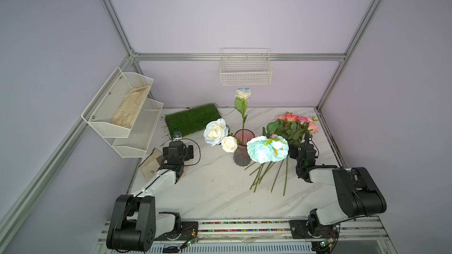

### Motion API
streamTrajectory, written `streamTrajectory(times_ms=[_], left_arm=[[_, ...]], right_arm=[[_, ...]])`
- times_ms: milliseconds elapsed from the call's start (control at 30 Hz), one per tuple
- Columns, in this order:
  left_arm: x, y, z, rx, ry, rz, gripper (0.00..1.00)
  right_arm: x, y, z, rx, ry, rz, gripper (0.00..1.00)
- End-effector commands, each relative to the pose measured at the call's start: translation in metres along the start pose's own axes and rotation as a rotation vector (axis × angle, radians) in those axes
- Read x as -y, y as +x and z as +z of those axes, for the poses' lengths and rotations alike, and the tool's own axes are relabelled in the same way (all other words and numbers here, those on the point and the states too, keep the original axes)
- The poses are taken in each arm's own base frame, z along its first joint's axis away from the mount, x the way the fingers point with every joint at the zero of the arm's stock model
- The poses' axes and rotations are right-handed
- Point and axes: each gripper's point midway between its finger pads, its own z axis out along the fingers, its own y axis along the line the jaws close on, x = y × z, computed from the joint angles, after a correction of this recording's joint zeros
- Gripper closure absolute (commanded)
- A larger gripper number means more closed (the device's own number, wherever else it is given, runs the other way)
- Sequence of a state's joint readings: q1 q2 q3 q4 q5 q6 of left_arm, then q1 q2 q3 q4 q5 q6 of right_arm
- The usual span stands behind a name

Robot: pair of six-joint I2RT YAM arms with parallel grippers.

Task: Pick out pink flowers from the vase
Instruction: Reset both arms

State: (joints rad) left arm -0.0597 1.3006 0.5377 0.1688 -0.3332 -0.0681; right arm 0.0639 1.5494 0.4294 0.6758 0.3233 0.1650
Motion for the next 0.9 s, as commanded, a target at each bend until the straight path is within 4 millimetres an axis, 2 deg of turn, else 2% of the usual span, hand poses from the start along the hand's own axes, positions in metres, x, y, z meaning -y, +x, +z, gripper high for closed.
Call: streamTrajectory(times_ms=[0, 67, 100, 133, 167, 200, 300, 333, 400, 533, 633, 867], left_arm=[[-0.010, -0.012, 0.011, 0.090, -0.072, -0.033, 0.00], [-0.010, -0.021, 0.016, 0.124, -0.073, -0.044, 0.00], [-0.007, -0.019, 0.023, 0.121, -0.068, -0.036, 0.00], [-0.004, -0.023, 0.027, 0.127, -0.053, -0.032, 0.00], [0.000, -0.026, 0.032, 0.134, -0.042, -0.023, 0.00], [0.003, -0.030, 0.036, 0.142, -0.029, -0.017, 0.00], [0.009, -0.035, 0.047, 0.180, -0.002, -0.021, 0.00], [0.009, -0.034, 0.047, 0.186, -0.005, -0.015, 0.00], [0.010, -0.034, 0.038, 0.223, 0.033, -0.043, 0.00], [0.008, -0.024, 0.025, 0.355, 0.078, -0.064, 0.00], [0.008, -0.020, 0.029, 0.277, 0.080, -0.066, 0.00], [0.009, -0.023, 0.026, 0.329, 0.085, -0.055, 0.00]], right_arm=[[-0.021, -0.058, -0.008, 0.256, -0.099, 0.011, 0.03], [-0.029, -0.057, -0.006, 0.269, -0.129, -0.034, 0.03], [-0.036, -0.054, -0.007, 0.283, -0.170, -0.056, 0.03], [-0.037, -0.050, -0.007, 0.310, -0.185, -0.065, 0.03], [-0.039, -0.038, -0.005, 0.320, -0.208, -0.077, 0.03], [-0.044, -0.038, -0.007, 0.371, -0.230, -0.092, 0.03], [-0.048, -0.024, 0.007, 0.249, -0.225, -0.113, 0.03], [-0.047, -0.030, 0.010, 0.276, -0.210, -0.113, 0.03], [-0.046, -0.024, 0.017, 0.207, -0.194, -0.099, 0.03], [-0.045, -0.026, 0.019, 0.215, -0.196, -0.089, 0.03], [-0.044, -0.026, 0.020, 0.212, -0.199, -0.088, 0.03], [-0.044, -0.026, 0.020, 0.212, -0.201, -0.087, 0.03]])
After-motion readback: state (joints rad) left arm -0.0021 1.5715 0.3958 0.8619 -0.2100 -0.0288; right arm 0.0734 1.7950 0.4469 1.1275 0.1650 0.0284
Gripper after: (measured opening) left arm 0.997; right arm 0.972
